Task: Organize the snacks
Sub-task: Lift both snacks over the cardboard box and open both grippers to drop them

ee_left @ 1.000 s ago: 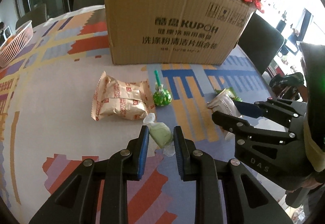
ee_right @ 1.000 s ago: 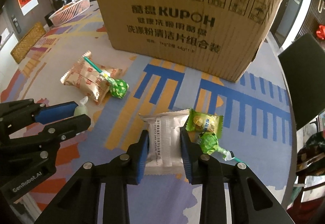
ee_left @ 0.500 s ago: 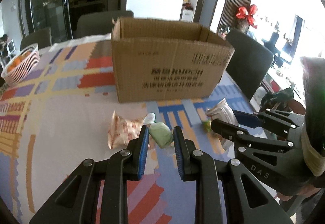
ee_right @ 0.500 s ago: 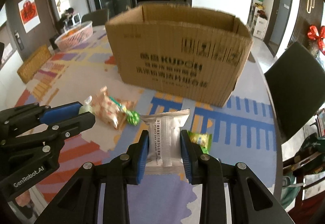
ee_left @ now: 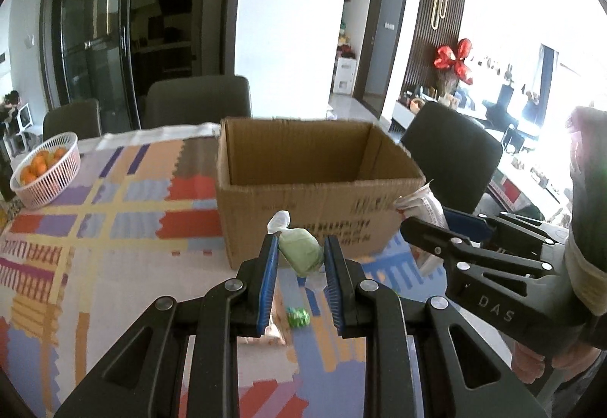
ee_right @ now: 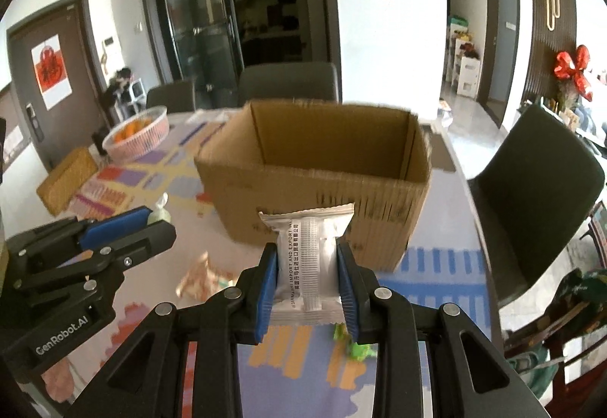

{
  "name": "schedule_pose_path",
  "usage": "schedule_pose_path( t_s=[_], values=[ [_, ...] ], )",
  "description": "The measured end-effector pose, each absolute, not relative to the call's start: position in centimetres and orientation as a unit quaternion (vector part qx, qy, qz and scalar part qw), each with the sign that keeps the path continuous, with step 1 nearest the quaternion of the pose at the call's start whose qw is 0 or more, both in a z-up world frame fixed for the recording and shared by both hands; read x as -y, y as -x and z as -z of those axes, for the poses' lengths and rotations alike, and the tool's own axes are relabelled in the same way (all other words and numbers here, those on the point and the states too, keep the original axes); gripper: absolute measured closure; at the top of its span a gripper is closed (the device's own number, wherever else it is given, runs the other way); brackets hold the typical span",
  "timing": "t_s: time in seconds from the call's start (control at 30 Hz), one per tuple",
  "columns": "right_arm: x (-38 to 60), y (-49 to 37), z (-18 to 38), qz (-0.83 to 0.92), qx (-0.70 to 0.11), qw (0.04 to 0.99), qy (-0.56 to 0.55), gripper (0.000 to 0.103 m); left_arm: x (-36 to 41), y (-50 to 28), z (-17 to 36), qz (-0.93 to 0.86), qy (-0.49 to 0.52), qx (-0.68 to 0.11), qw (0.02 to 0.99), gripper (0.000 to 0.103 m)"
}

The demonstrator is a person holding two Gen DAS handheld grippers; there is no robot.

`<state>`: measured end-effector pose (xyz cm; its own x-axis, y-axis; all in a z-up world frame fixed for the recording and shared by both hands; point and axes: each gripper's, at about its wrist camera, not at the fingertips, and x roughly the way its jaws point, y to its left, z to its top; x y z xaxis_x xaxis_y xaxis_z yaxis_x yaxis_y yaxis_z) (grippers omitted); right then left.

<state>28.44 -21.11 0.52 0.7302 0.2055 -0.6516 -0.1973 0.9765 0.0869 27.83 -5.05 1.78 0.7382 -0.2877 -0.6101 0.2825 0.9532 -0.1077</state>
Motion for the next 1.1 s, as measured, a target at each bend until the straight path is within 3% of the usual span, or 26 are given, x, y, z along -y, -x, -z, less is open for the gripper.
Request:
schedule_pose_path(
  t_s=[0.6,1.1],
  values=[
    [21.1,-33.3,-4.5,-0.096,-0.319,0.943,-0.006,0.072,5.1,-33.5,-5.2,0.155,-0.004,-0.306,0.939,0.078],
    [21.4,-38.5,-3.6,-0.082,-0.339,0.937,0.004,0.072,5.8,-39.6,-3.2,0.152,-0.013,-0.346,0.926,0.078]
  ],
)
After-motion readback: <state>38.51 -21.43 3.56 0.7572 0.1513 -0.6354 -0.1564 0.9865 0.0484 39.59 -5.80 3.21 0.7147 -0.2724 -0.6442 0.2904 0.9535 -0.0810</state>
